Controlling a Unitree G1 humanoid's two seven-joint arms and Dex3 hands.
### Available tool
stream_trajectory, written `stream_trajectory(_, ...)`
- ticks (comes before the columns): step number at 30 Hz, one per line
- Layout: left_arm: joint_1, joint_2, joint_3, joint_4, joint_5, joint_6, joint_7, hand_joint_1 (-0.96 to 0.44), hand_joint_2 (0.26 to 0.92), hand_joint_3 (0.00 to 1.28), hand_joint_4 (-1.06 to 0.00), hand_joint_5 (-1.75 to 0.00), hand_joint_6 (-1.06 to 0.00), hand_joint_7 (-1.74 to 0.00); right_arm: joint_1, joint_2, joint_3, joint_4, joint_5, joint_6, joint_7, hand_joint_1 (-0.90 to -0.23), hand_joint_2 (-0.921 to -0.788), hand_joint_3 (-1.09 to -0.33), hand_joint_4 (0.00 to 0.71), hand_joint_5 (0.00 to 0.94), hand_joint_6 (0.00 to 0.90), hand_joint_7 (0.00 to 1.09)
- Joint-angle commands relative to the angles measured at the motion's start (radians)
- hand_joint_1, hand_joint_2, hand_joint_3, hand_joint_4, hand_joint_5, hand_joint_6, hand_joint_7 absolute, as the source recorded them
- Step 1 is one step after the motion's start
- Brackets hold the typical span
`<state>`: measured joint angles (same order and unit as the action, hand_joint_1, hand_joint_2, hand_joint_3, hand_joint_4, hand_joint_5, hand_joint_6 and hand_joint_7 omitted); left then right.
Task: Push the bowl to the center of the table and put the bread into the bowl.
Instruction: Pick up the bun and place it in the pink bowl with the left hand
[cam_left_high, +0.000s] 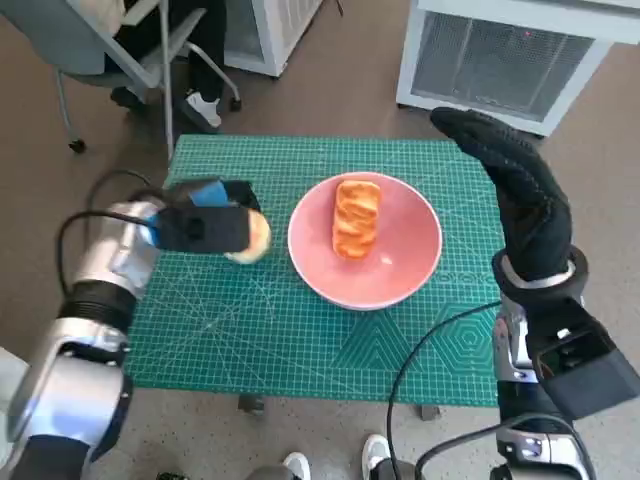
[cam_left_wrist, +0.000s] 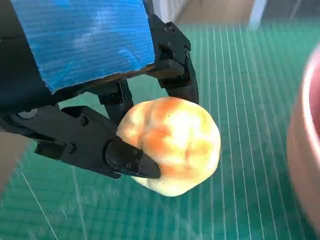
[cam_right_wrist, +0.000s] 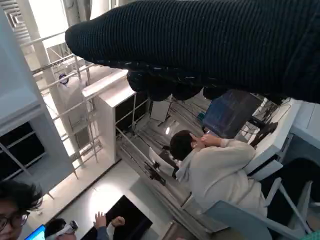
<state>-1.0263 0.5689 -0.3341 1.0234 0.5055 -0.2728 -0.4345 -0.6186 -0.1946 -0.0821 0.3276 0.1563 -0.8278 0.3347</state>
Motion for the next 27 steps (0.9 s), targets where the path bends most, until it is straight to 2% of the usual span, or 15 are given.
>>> stream_trajectory(1, -0.034, 0.022, 0.051, -0.141, -0.047, -0.016, -0.004, 0.0, 0.915, 0.09, -0.63, -1.26, -0.65, -1.11, 0.011, 0.004, 0.0, 0.006, -0.005, 0.004, -0.009, -0.606, -0.921, -0.908, -0.001, 0.512, -0.001, 0.69)
stream_trajectory(9, 0.003, 0.01, 0.092, -0.335, -0.099, -0.013, -0.023, 0.0, 0.911, 0.1, -0.63, -1.27, -0.65, -1.12, 0.01, 0.004, 0.001, 0.004, -0.005, 0.008, -0.011, -0.606, -0.921, -0.906, -0.001, 0.513, -0.001, 0.69)
stream_trajectory(15, 0.031, -0.027, 0.083, -0.421, -0.121, -0.039, -0.028, 0.0, 0.902, 0.11, -0.69, -1.12, -0.61, -1.24, 0.013, 0.003, 0.002, -0.001, -0.003, 0.01, -0.011, -0.606, -0.921, -0.906, -0.001, 0.513, -0.001, 0.69)
stream_trajectory(21, 0.028, -0.074, 0.048, -0.441, -0.116, -0.054, -0.054, 0.0, 0.898, 0.11, -0.69, -1.22, -0.62, -1.13, 0.014, 0.001, 0.002, -0.005, -0.002, 0.014, -0.011, -0.605, -0.921, -0.905, -0.001, 0.513, -0.001, 0.69)
stream_trajectory(27, 0.015, -0.129, 0.008, -0.424, -0.108, -0.053, -0.09, 0.0, 0.91, 0.12, -0.65, -1.26, -0.6, -1.15, 0.02, 0.001, 0.002, -0.014, 0.003, 0.019, -0.009, -0.605, -0.921, -0.906, -0.001, 0.512, -0.001, 0.69)
